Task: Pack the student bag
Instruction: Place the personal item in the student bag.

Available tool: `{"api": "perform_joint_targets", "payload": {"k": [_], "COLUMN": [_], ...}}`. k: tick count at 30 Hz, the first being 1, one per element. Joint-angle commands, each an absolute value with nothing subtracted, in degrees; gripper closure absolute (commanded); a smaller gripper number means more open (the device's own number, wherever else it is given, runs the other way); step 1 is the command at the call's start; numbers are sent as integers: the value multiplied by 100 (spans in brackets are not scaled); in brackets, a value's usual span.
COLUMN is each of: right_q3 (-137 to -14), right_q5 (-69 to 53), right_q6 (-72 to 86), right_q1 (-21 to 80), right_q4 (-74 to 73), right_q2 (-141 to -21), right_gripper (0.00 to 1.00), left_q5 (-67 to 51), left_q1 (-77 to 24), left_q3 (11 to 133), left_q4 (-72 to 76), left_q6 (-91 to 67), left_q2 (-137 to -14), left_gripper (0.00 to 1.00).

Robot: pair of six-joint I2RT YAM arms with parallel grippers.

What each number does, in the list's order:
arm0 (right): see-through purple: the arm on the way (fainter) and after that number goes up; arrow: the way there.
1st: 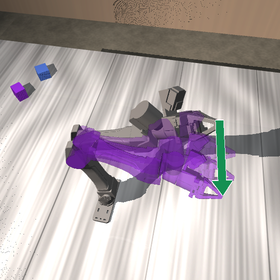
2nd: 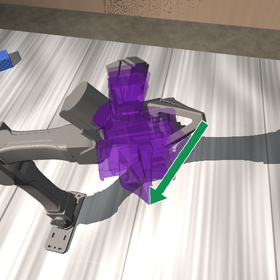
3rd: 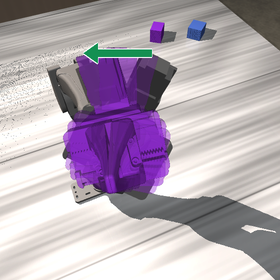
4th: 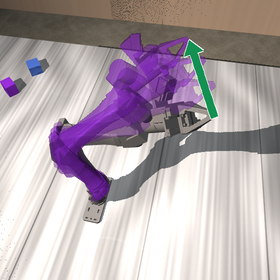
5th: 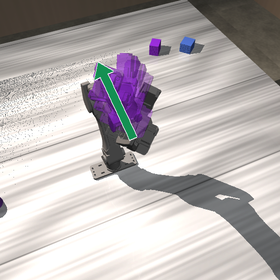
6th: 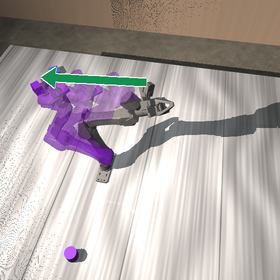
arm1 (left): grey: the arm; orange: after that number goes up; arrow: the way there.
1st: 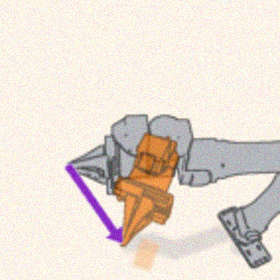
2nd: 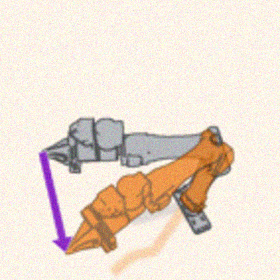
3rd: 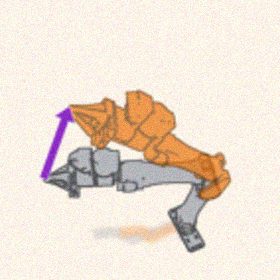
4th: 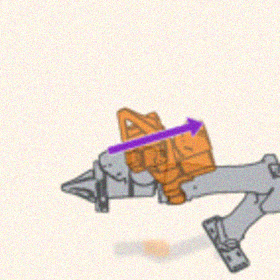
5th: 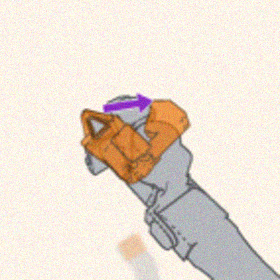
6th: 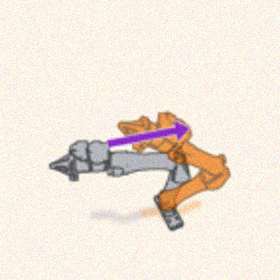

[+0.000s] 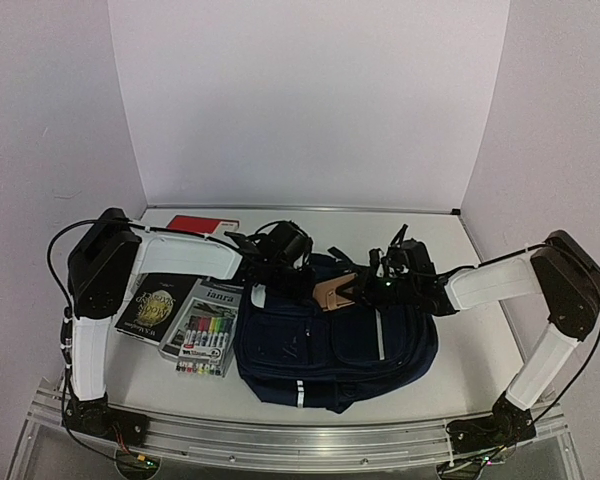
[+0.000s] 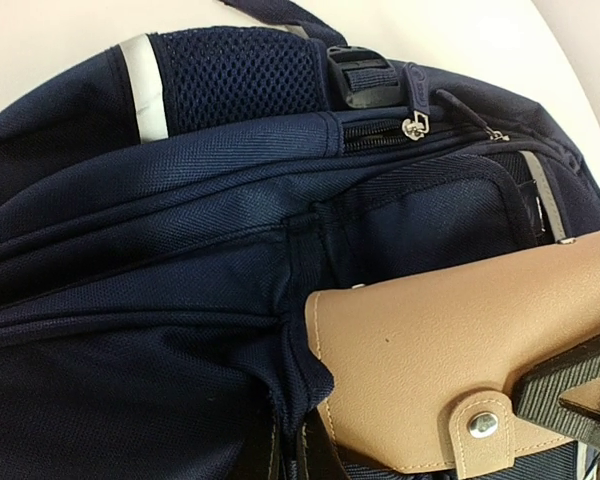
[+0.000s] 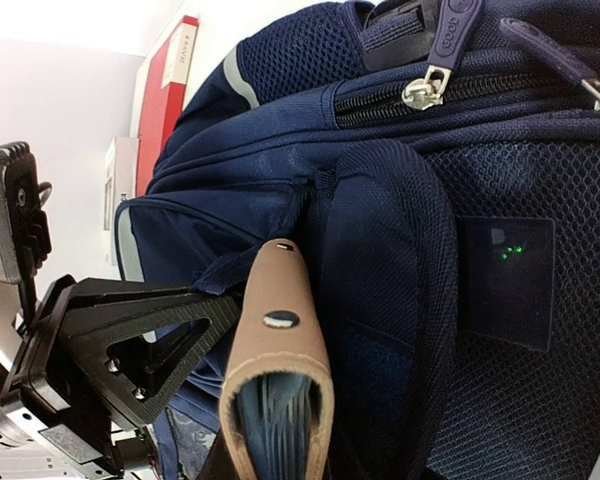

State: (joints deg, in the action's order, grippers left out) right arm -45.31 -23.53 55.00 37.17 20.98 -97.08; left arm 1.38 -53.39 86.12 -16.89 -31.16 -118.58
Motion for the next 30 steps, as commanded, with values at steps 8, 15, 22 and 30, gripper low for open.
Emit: {"api": "perform_joint_targets", "payload": {"k": [8,15,22,30], "right_q3": [-4231,-4280,-4298,-4483], "right_q5": [-2885,-3032,-3361,-3562], "right_q6": [5528,5471,5165,5031], "right_q1": [4021,4261,4459,4724], "right_q4": [2224,2219,2084,2083], "right_q2": [-9761,-9699,-9489,-9364], "right_gripper": [100,100,100,100], "left_q5": [313,542,396,467], "left_q1": [-5147,-5037,-4819,-4744], "left_q3": [8501,8603,8640,8652], "left_q4": [-413,-646,-715,-874], "left_q6": [-3292,-3577,-3783,-3854], "left_q2": [-10843,-10969,-11046,-11092], "left_gripper": [100,100,100,100]}}
